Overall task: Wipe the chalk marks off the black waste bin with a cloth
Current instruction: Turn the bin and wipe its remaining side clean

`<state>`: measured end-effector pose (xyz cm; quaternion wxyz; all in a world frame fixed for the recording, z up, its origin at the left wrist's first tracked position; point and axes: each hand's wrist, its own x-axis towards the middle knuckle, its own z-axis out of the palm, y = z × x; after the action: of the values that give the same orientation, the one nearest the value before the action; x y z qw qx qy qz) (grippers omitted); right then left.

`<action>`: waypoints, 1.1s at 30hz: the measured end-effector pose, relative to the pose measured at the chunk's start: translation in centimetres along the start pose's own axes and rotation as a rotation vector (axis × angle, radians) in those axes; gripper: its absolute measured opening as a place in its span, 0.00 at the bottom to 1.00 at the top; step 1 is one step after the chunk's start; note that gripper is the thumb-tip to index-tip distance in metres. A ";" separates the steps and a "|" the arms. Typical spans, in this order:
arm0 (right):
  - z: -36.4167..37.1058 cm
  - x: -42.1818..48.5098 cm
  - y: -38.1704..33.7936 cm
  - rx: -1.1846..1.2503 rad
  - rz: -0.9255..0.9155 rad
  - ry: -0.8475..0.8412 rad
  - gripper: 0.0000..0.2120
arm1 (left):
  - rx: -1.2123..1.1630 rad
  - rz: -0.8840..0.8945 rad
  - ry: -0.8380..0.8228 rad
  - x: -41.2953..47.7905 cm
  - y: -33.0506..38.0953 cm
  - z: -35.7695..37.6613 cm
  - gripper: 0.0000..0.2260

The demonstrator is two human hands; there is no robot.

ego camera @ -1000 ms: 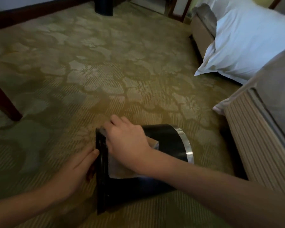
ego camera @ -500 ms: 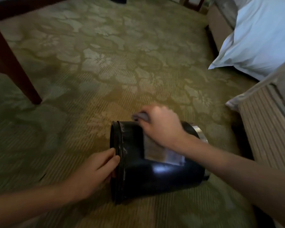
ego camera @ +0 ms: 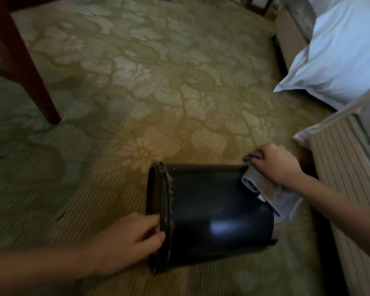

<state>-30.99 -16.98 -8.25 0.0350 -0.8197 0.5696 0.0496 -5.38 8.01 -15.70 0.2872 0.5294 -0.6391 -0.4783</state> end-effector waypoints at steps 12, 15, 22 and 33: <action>1.9 -3.6 -15.0 0.070 -0.504 0.104 0.12 | -0.548 -0.276 0.359 4.3 0.8 -1.5 0.16; 1.1 -2.2 -7.2 0.027 -0.284 0.041 0.12 | -0.655 -0.292 0.210 3.8 0.4 -1.4 0.17; -2.0 -2.0 6.9 1.028 0.308 -0.277 0.12 | -0.618 -0.378 0.136 3.9 -1.5 -1.4 0.22; -3.3 -2.2 3.1 1.347 0.477 -0.636 0.24 | -0.648 -0.527 0.110 5.7 0.3 -3.1 0.29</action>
<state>-34.52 -16.42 -4.72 0.6750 -0.4234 0.6004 -0.0680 -4.35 1.60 -15.09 0.3403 0.5818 -0.2821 -0.6827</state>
